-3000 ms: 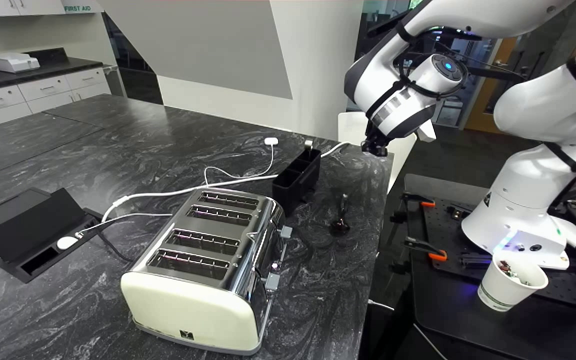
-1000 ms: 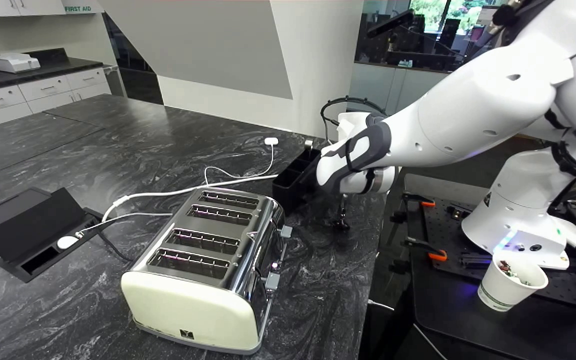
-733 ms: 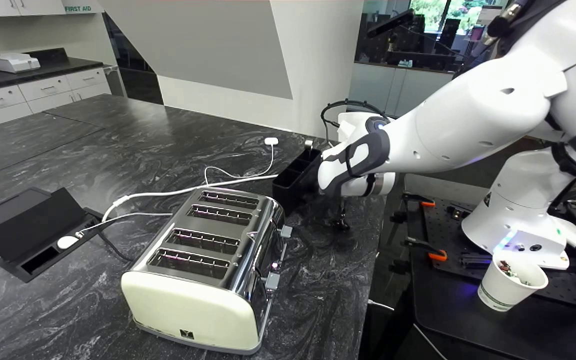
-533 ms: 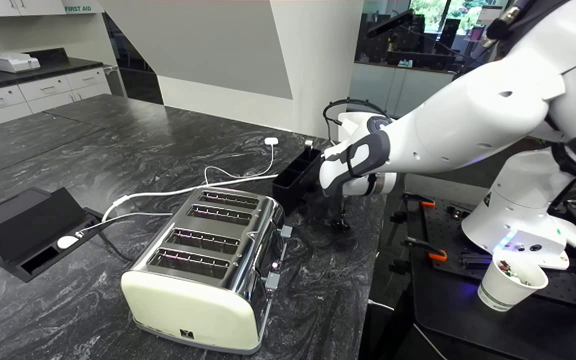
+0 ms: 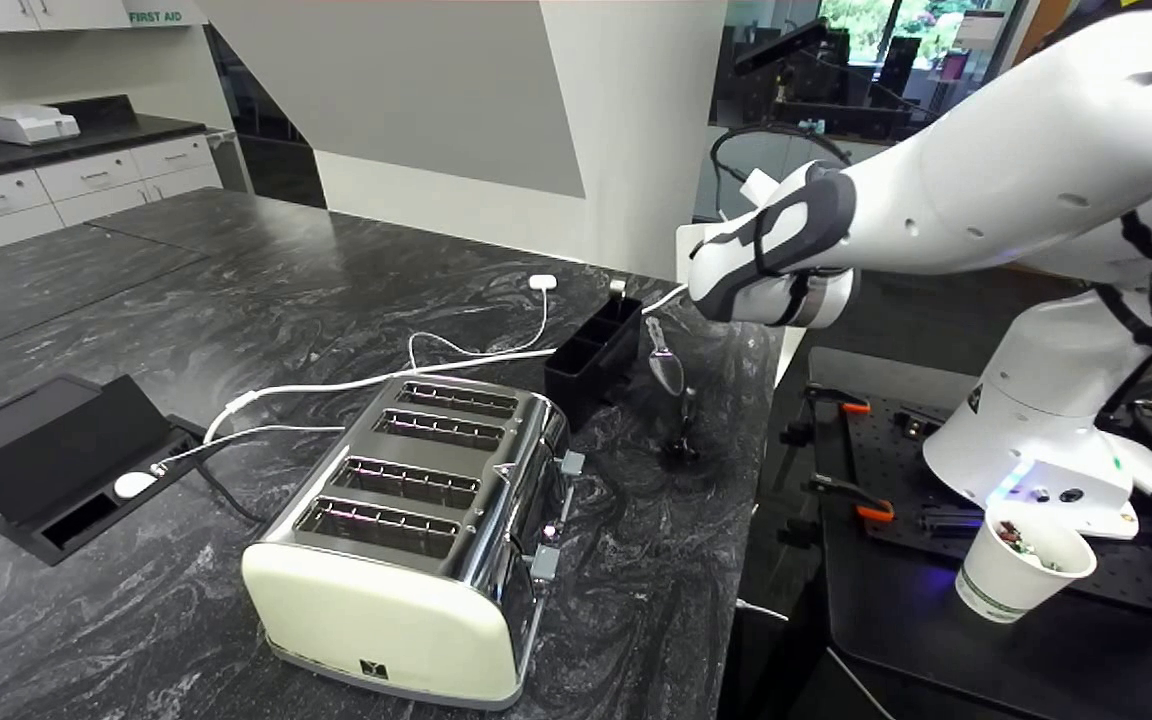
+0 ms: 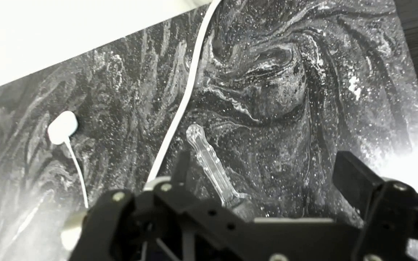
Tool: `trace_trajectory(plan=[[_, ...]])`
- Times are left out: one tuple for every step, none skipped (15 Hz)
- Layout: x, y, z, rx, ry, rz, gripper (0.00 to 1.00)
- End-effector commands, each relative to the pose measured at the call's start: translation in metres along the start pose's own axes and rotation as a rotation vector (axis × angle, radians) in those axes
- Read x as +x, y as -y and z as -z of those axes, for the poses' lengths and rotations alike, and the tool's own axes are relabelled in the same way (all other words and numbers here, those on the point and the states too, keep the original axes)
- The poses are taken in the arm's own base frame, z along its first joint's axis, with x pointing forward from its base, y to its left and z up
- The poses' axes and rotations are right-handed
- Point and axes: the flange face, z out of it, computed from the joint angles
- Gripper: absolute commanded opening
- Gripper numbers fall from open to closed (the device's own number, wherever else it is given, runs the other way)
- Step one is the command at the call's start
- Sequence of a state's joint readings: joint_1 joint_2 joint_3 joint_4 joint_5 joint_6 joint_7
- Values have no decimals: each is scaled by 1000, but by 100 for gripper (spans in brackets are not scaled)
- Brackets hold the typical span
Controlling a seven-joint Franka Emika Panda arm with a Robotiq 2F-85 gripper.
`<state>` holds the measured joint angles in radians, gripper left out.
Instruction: Put the cake spatula on the counter
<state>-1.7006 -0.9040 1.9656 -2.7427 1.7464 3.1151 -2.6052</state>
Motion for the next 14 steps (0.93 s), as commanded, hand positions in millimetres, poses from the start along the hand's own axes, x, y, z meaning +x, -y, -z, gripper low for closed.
trace_trajectory(plan=[[-26, -25, 29, -64, -44, -27, 100], [-32, -31, 40, -85, -65, -13, 100], [-34, -42, 48, -102, -97, 12, 100], [-39, -53, 55, -117, -116, 32, 100], [-42, -64, 62, -128, -147, 52, 100], [-47, -72, 67, -132, -168, 70, 100], [-52, -78, 72, -131, -192, 83, 100], [-57, -83, 76, -125, -219, 96, 100], [-62, -86, 79, -116, -237, 109, 100], [-66, -89, 83, -107, -260, 119, 100], [-71, -91, 86, -95, -277, 132, 100], [-76, -92, 89, -82, -293, 140, 100], [-81, -93, 92, -70, -307, 147, 100], [-85, -94, 95, -58, -322, 153, 100]])
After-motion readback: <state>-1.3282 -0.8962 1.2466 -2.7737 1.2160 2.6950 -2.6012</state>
